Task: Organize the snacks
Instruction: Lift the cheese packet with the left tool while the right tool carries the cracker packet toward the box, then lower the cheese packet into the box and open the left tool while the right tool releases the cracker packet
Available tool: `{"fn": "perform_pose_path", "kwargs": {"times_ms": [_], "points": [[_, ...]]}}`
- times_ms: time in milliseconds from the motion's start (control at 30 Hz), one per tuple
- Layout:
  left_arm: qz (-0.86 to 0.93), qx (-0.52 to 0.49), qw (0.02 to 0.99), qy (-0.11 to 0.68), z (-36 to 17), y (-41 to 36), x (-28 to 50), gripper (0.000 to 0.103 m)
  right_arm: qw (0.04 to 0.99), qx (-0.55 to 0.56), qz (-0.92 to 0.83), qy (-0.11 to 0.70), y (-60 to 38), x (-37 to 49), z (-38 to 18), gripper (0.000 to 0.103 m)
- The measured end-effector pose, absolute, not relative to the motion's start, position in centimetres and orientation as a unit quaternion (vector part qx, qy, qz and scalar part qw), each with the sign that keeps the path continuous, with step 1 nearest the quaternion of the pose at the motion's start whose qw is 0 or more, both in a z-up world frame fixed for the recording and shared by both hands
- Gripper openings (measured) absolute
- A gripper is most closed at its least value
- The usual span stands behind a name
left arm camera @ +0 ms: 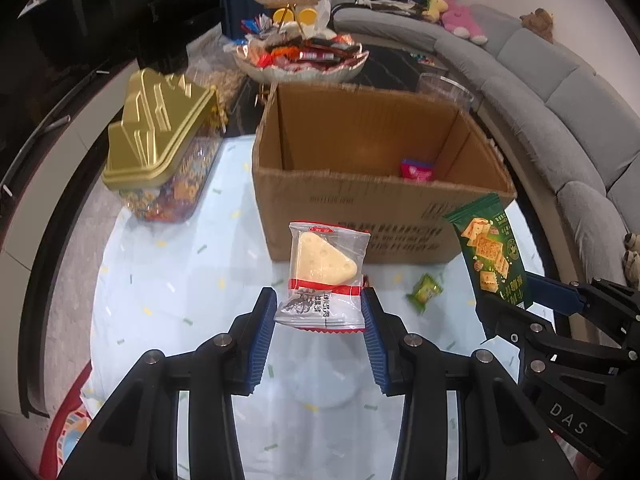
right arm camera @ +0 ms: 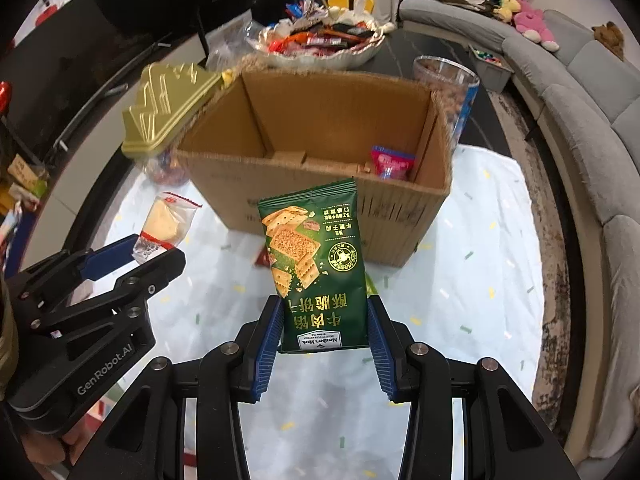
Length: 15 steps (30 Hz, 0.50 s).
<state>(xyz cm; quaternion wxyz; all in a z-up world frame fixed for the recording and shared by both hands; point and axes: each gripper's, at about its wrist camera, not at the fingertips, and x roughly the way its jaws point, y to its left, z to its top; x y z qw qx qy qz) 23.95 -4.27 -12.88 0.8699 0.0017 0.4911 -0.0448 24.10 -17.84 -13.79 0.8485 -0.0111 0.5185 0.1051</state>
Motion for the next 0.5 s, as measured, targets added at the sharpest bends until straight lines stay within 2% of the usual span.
{"fn": "perform_pose_path", "kwargs": {"times_ms": [500], "points": [[-0.055, 0.002, 0.885, 0.462, -9.2, -5.2, 27.5, 0.042, 0.869, 0.012, 0.086, 0.487, -19.1, 26.3, -9.9, 0.043]]}}
